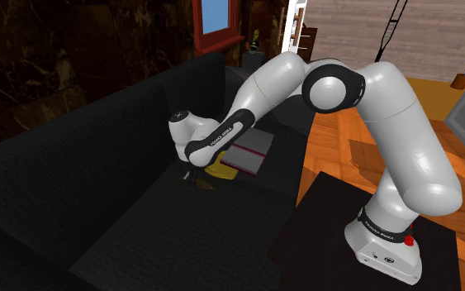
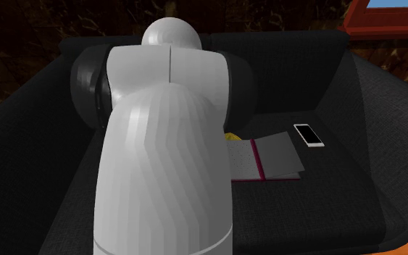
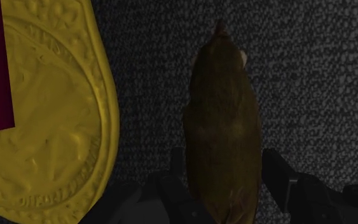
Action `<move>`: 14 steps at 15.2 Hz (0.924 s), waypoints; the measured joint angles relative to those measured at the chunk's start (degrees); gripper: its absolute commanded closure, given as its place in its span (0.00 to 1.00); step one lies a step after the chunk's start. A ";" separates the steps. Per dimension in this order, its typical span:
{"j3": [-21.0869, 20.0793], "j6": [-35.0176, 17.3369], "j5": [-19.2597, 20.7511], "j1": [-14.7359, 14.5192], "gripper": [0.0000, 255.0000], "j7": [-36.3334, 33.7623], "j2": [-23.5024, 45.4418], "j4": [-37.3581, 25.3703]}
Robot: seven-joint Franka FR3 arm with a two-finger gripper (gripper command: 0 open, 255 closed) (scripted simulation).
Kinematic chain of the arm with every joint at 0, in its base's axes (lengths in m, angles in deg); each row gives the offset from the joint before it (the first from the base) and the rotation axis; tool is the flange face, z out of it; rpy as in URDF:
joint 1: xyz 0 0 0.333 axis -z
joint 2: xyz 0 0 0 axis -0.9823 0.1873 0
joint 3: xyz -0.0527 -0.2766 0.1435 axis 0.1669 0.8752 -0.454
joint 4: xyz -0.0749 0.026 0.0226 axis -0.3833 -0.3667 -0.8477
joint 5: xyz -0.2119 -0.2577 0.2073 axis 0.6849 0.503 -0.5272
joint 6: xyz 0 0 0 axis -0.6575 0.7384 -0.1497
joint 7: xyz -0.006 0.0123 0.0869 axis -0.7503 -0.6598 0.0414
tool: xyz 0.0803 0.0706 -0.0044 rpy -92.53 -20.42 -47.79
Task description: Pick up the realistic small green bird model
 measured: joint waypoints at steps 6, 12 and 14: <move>-0.01 0.00 0.00 -0.03 1.00 0.00 0.06 -0.11; -0.29 1.38 -0.37 0.23 1.00 0.44 -1.47 0.07; -0.46 2.16 -0.60 0.38 1.00 0.66 -2.57 0.36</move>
